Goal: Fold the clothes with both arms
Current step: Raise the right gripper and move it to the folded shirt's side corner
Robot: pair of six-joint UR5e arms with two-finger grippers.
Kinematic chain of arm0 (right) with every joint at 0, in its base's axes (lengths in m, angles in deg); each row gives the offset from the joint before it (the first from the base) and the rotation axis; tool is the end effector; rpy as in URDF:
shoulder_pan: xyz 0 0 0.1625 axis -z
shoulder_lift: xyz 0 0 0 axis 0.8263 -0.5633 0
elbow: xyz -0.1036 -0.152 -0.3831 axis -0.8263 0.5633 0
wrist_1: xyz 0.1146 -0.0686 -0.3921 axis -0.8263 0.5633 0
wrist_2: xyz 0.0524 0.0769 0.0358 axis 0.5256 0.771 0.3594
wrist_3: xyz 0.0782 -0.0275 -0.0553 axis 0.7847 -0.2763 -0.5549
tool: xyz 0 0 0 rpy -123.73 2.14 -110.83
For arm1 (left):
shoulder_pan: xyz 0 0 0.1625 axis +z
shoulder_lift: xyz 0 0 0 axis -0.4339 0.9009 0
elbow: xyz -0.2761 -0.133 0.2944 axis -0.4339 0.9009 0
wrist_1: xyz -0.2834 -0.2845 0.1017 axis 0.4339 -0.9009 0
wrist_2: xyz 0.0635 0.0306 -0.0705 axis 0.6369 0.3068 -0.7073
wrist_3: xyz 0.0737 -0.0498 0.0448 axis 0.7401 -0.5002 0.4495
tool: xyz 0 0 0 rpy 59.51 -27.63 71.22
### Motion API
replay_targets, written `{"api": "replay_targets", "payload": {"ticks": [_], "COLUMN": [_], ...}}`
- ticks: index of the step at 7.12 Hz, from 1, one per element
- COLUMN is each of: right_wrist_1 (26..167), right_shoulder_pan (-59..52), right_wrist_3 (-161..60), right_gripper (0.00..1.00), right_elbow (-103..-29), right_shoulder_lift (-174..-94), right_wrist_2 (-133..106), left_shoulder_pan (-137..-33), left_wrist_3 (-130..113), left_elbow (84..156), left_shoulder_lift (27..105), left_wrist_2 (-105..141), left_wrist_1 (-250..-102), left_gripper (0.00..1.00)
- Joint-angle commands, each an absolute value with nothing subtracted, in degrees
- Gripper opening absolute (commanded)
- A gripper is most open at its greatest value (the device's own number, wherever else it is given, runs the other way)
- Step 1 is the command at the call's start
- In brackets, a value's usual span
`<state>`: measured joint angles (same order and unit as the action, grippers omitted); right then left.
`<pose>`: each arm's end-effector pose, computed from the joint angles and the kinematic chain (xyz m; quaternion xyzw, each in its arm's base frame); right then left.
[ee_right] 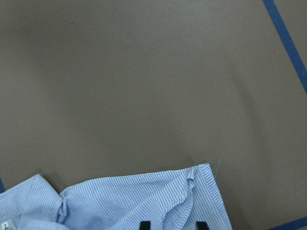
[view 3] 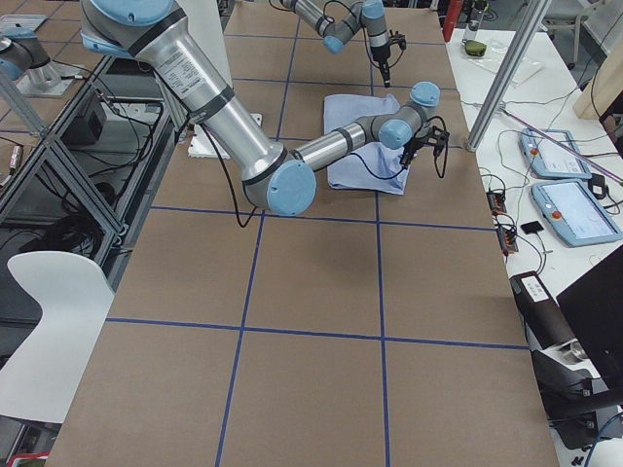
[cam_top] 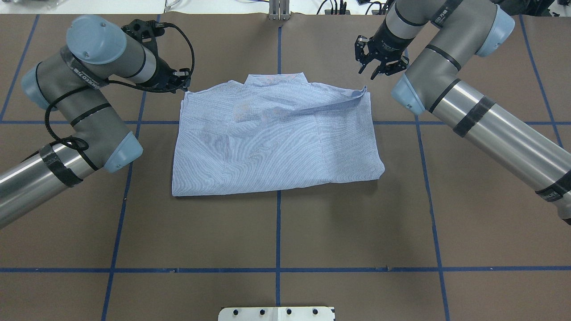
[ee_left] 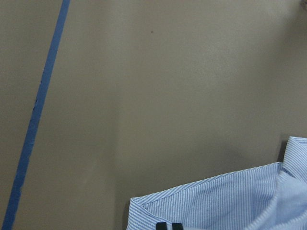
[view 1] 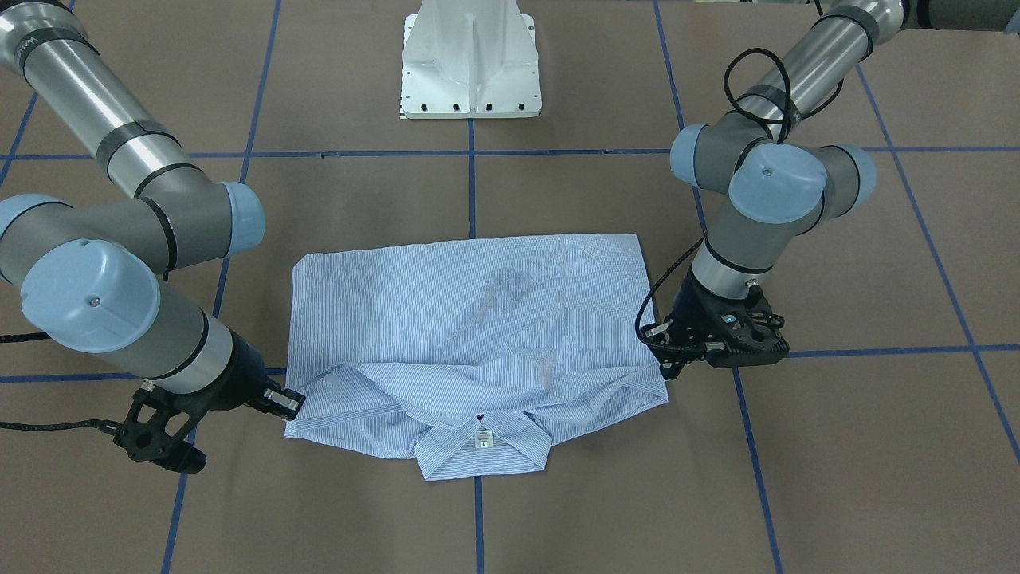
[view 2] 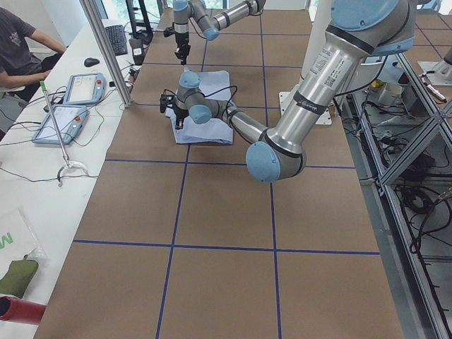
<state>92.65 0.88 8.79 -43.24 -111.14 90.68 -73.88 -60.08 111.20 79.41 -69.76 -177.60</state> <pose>-0.3887 -0.6787 0.3130 -0.0602 -0.4398 0.2051 0.8723 0.4065 -0.6047 0.3246 0.1376 0.4455 -0.1147 0.8772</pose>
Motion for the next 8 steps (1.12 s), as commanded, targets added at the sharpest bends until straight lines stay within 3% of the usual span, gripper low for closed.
{"api": "replay_targets", "payload": {"ticks": [1,3,5,8], "right_wrist_1": [92.6,92.4,92.6,93.1], "right_shoulder_pan": [1.0,1.9,6.5,12.2], "right_wrist_3": [7.9,7.9,10.3,11.2], "right_gripper": [1.0,1.0,1.0,1.0], "right_elbow": [-43.0,-46.7,-59.1,-70.6], "right_shoulder_lift": [-111.4,-112.9,-122.4,-132.9], "right_wrist_2": [90.5,90.8,88.6,84.6], "left_shoulder_pan": [-74.1,-74.5,-74.7,-74.8], "left_wrist_3": [-59.9,-60.0,-60.1,-60.4], "left_elbow": [111.4,115.1,117.4,118.5], "left_shoulder_lift": [79.3,78.8,77.2,76.9], "left_wrist_2": [-69.8,-69.9,-72.4,-72.4], "left_wrist_1": [-177.4,-176.6,-176.6,-176.6], "left_gripper": [0.99,0.99,0.99,0.99]}}
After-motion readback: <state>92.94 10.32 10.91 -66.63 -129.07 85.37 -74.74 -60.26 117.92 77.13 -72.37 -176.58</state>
